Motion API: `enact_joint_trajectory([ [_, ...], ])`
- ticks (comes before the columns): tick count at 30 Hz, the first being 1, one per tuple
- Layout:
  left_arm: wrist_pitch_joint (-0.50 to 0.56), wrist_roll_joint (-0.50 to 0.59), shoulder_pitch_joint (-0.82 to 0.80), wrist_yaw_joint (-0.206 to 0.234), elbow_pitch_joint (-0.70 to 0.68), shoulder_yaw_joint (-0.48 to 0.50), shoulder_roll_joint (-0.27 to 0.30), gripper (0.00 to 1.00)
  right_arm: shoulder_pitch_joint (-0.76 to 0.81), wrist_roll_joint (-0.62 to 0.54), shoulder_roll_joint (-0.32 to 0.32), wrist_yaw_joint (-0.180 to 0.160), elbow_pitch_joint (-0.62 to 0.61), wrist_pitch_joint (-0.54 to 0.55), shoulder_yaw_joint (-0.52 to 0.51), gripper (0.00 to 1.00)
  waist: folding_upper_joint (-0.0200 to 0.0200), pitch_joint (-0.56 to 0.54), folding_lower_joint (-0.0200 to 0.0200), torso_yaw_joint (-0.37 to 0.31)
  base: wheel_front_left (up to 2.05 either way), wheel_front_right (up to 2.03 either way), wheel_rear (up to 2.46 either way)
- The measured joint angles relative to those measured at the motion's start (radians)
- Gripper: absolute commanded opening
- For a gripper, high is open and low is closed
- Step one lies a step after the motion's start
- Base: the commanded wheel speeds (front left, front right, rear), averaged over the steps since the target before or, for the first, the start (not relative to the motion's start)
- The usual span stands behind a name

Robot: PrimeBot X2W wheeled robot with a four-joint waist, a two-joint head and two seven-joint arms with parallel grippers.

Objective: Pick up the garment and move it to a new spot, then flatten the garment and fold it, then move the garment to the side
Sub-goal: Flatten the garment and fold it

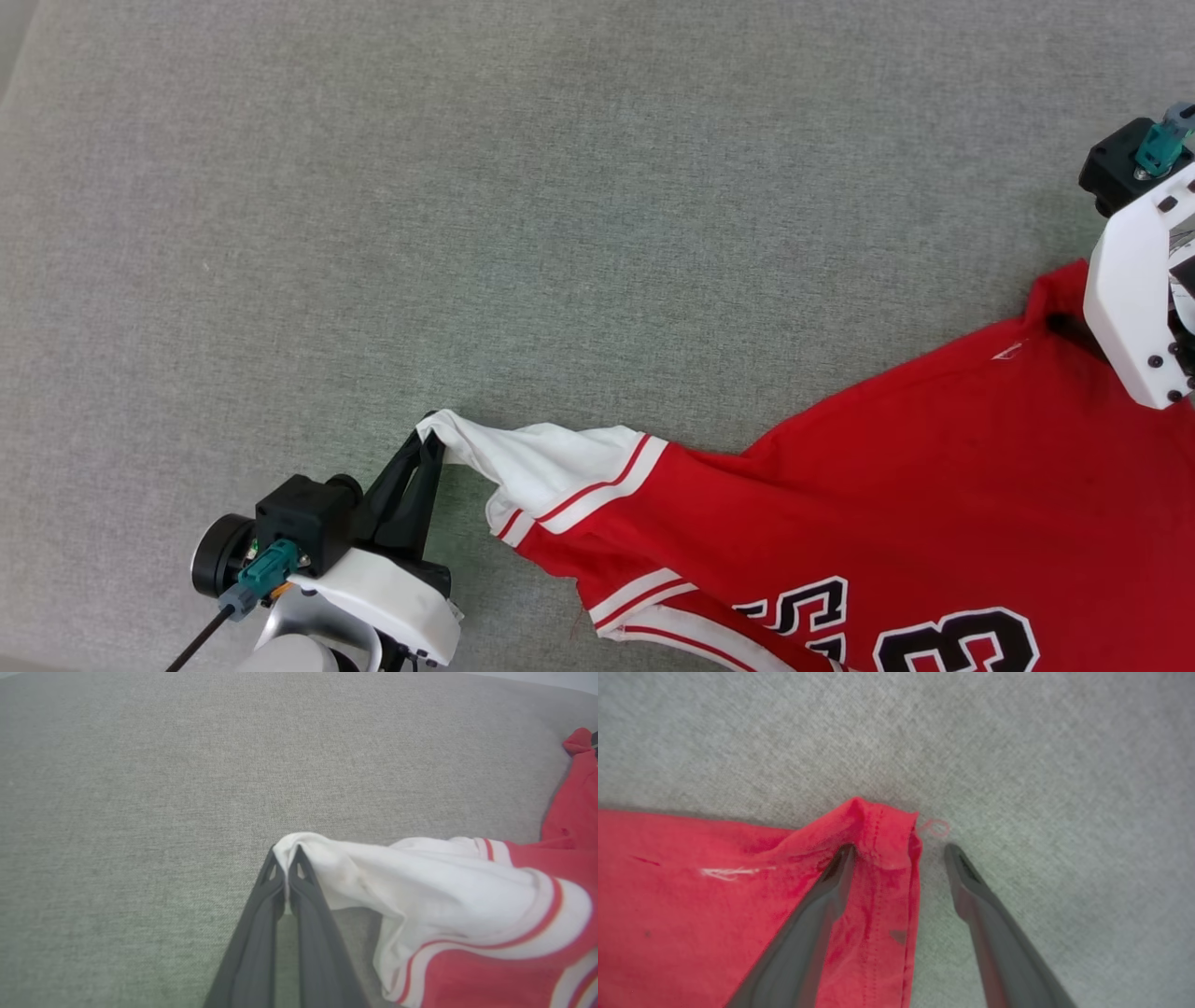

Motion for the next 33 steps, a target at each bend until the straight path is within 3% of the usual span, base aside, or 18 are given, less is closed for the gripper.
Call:
enact_joint_trajectory([
  [1, 0.0, 0.0, -0.002, -0.001, 0.004, 0.001, -0.001, 0.0, -0.003, 0.01, -0.001, 0.0, 0.005, -0.011, 0.008, 1.0, 0.0, 0.0, 0.0, -0.002, 0.0, 0.0, 0.0],
  [2, 0.0, 0.0, -0.005, -0.001, 0.006, 0.001, -0.002, 0.0, -0.006, 0.017, 0.0, 0.0, 0.01, -0.023, 0.017, 0.33, 0.0, -0.002, 0.0, -0.006, 0.0, 0.0, 0.0],
  [3, 0.0, 0.0, -0.007, -0.003, 0.009, 0.001, -0.002, 0.0, -0.01, 0.019, 0.001, 0.0, 0.017, -0.037, 0.024, 0.0, 0.0, -0.004, 0.0, -0.009, 0.0, 0.0, 0.0],
  [11, -0.001, 0.003, -0.004, -0.009, 0.029, 0.002, 0.016, 0.0, -0.001, 0.077, 0.055, 0.0, 0.086, -0.205, 0.016, 0.0, 0.0, -0.076, 0.0, -0.041, 0.0, 0.0, 0.0],
  [15, 0.001, -0.007, -0.004, -0.02, 0.028, 0.013, 0.033, 0.0, -0.002, 0.091, 0.042, 0.0, 0.057, -0.272, 0.026, 0.0, 0.0, -0.133, 0.0, -0.06, 0.0, 0.0, 0.0],
  [18, 0.023, 0.016, -0.039, -0.029, 0.024, 0.02, 0.079, 0.0, -0.012, 0.114, 0.025, 0.0, 0.035, -0.329, 0.013, 0.0, 0.0, -0.176, 0.0, -0.076, 0.0, 0.0, 0.0],
  [23, 0.071, 0.052, -0.142, -0.047, -0.006, 0.033, 0.128, 0.0, -0.032, 0.116, 0.009, 0.0, 0.003, -0.426, -0.011, 0.0, 0.0, -0.231, 0.0, -0.104, 0.0, 0.0, 0.0],
  [24, 0.101, 0.069, -0.225, -0.063, -0.021, 0.047, 0.146, 0.0, -0.051, 0.122, 0.01, 0.0, -0.005, -0.476, -0.035, 0.0, 0.0, -0.251, 0.0, -0.122, 0.0, 0.0, 0.0],
  [33, 0.179, 0.122, -0.527, -0.137, 0.009, 0.067, 0.143, 0.0, -0.188, 0.077, 0.043, 0.0, -0.021, -0.554, -0.083, 0.0, 0.0, -0.215, 0.0, -0.172, 0.0, 0.0, 0.0],
])
